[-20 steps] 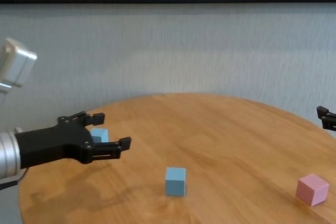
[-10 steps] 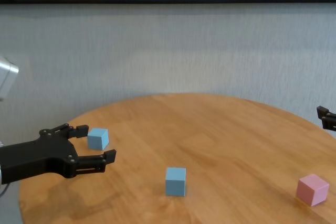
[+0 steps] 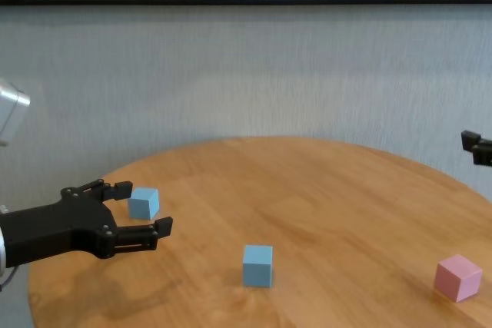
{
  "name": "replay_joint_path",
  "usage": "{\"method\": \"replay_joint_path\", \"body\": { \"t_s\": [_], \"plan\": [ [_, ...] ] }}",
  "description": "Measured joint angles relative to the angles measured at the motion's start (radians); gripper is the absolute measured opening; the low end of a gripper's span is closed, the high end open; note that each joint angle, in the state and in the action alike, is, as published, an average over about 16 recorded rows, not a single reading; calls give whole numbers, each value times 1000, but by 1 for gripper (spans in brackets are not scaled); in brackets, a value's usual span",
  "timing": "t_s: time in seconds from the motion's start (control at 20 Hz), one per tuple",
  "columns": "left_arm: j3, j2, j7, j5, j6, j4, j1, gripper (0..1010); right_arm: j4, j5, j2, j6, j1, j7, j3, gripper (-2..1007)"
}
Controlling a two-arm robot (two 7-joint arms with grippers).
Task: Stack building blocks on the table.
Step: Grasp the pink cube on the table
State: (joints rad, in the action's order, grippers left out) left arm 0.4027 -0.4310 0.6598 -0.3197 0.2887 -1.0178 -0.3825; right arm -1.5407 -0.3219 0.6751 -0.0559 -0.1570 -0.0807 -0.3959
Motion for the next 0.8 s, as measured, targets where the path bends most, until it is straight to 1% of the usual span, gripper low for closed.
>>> {"method": "replay_joint_path", "body": {
  "t_s": [0.25,0.5,0.65,0.8],
  "plan": [
    [1,2,2,-1,3,5,-4,1000,-83,-48,65,59,42,-64,43,1005],
    [2,4,3,-2,5,9,-6,1000,-142,-86,126,121,93,-107,84,1005],
    [2,5,4,-3,6,10,-7,1000,-165,-105,152,154,125,-122,105,1005],
    [2,5,4,-3,7,11,-8,1000,-183,-120,169,180,160,-132,125,1005]
  ]
}}
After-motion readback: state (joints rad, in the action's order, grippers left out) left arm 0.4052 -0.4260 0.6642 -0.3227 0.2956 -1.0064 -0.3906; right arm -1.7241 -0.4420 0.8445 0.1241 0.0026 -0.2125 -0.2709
